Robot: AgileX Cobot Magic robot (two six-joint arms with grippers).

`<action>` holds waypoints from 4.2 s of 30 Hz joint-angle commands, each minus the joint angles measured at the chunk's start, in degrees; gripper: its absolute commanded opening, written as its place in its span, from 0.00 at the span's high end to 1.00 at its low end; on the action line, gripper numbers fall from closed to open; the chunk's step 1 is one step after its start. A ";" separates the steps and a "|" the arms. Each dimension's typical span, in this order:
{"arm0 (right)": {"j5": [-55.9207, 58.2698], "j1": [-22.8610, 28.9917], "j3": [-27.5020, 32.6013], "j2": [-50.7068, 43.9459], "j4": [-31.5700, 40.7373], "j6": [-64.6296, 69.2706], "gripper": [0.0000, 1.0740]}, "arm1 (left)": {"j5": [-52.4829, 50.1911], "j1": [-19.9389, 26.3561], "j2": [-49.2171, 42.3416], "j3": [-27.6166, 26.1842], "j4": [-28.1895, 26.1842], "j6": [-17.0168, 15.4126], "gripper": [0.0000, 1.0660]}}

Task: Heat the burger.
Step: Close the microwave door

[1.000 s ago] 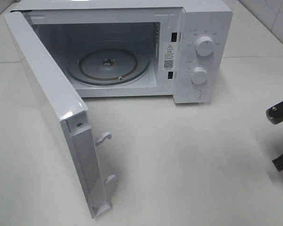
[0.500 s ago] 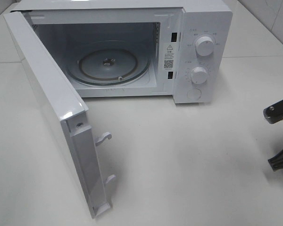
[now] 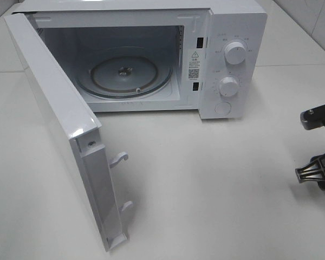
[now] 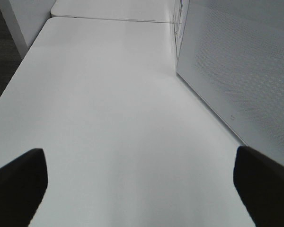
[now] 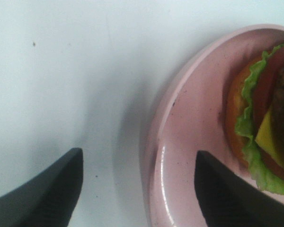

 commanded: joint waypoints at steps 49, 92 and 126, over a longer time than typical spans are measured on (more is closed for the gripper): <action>20.00 -16.21 -4.87 -47.56 53.23 -59.70 0.29 | -0.86 0.11 -0.17 0.23 0.11 0.00 0.06; 25.90 -16.21 1.78 -87.72 56.78 -61.48 0.29 | -0.86 0.11 -0.17 0.23 0.11 0.00 0.06; 26.30 -16.21 2.23 -95.00 58.61 -63.08 0.30 | -0.86 0.11 -0.23 0.23 0.00 0.00 0.06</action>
